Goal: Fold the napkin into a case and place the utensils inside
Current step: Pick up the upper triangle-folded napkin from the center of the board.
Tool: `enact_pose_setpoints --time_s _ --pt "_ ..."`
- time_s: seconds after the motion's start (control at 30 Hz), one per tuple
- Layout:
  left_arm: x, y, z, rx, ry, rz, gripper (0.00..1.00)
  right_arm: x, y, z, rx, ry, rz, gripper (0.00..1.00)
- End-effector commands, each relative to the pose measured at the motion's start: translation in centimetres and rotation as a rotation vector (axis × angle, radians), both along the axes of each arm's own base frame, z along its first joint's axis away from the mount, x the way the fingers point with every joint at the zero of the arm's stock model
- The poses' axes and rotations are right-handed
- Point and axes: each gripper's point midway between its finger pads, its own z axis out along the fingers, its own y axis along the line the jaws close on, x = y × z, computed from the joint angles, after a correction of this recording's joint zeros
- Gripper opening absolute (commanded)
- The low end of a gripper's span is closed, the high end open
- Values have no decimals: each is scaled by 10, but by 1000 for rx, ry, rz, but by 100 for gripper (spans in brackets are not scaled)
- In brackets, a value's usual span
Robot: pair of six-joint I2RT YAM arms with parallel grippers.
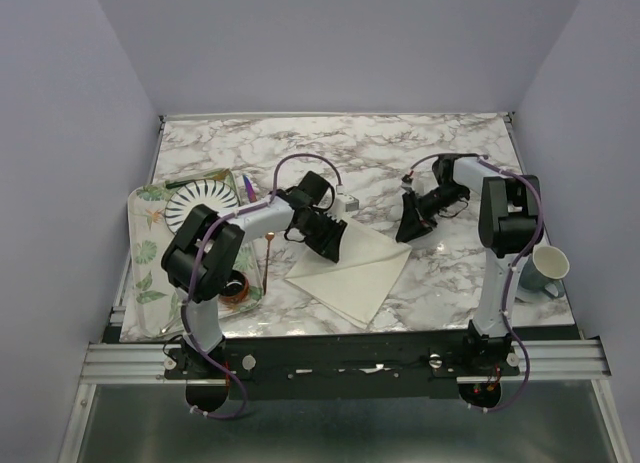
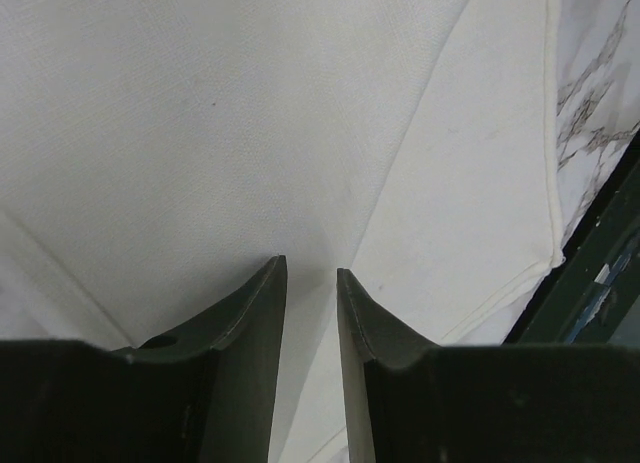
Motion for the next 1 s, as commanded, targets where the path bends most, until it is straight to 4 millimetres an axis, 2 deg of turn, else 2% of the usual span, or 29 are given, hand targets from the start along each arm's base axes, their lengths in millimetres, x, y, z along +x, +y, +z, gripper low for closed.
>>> enact_pose_setpoints --time_s 0.0,0.1,0.27,0.43,0.53,0.63,0.7,0.83,0.97 --pt "10 -7 33 -103 -17 26 40 -1 5 7 -11 -59 50 40" --pt "6 -5 23 -91 8 26 40 -4 5 6 -13 -46 52 42" --pt "3 -3 12 -87 15 35 40 -5 -1 6 -52 -65 53 59" --pt "0 5 -4 -43 29 33 39 7 -23 -8 -161 -96 41 72" --pt "0 6 -7 -36 28 35 39 18 -37 -17 -240 -137 35 75" --pt "1 6 -8 -36 27 38 39 17 -35 -21 -242 -127 29 77" --pt "1 5 -10 -37 34 40 39 10 -29 -26 -216 -88 38 77" --pt "1 3 -11 -43 42 44 39 -8 -10 -25 -110 22 35 70" --pt "2 2 -11 -48 50 57 39 -17 -1 -22 -37 105 30 64"
